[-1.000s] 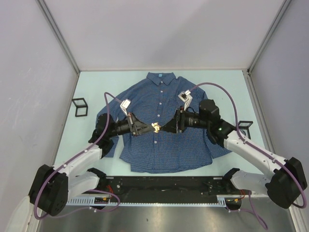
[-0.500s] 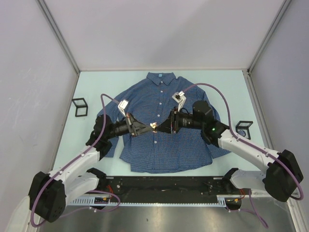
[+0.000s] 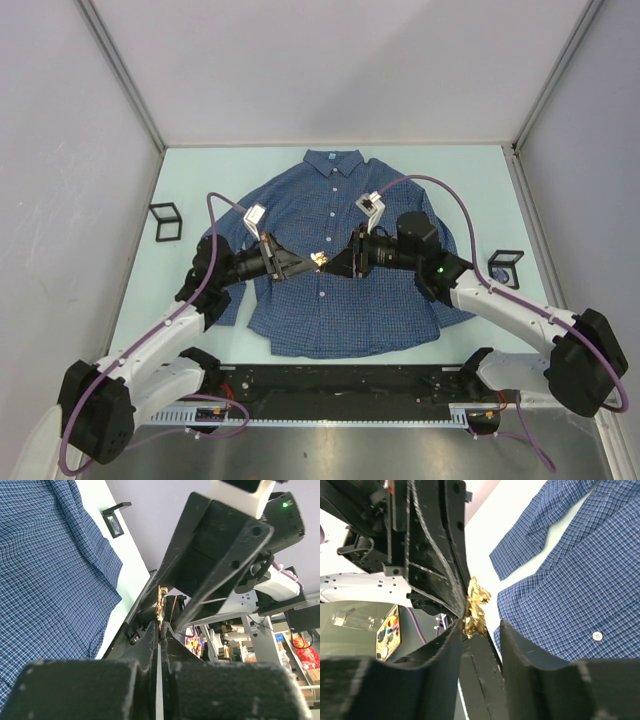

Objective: Remove the brooch from the garment

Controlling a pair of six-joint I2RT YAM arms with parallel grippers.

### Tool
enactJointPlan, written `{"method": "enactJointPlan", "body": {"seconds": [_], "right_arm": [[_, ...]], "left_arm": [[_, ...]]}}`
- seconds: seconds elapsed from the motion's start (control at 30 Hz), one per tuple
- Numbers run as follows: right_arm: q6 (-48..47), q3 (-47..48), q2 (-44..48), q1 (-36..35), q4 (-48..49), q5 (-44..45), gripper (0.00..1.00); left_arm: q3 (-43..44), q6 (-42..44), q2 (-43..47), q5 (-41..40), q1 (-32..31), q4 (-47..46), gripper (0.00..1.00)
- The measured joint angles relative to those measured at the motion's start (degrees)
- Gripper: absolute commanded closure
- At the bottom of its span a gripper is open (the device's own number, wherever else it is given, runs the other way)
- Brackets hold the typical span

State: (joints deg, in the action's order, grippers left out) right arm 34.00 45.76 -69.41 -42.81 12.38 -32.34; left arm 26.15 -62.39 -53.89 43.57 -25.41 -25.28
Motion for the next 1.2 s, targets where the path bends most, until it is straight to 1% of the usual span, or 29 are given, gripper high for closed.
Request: {"method": "enactJointPlan", "body": {"seconds": [0.07,0.27,0.5,0.7,0.87,1.2], "right_arm": [[0.1,-0.6,0.2,0.0,0.0,0.0,0.67],[0.5,-0.9,0.3,0.0,1.0,-0.1,0.68],[2.5,-1.0,0.3,0.6,3.1,-1.4,0.78],[5.2,-1.2,-0.3,1.7,5.2,-3.5,0.8],[7.3,-1.2,-0.9,2.5,7.5,-5.7,0.8],[8.7,-1.2,-1.4,3.9,9.2,-9.9,0.79]], "left_arm": [[0.2,0.1,0.1,0.0,0.0,0.2,1.0],[0.7,1.0,0.0,-0.1,-0.4,1.5,1.0],[2.3,4.3,0.1,-0.6,-1.2,2.7,1.0],[4.6,10.6,1.4,-3.1,-2.8,6.6,1.0],[7.6,17.9,2.7,-4.9,-4.0,12.1,1.0],[12.9,28.2,1.7,-3.1,-5.0,20.0,1.0]]}}
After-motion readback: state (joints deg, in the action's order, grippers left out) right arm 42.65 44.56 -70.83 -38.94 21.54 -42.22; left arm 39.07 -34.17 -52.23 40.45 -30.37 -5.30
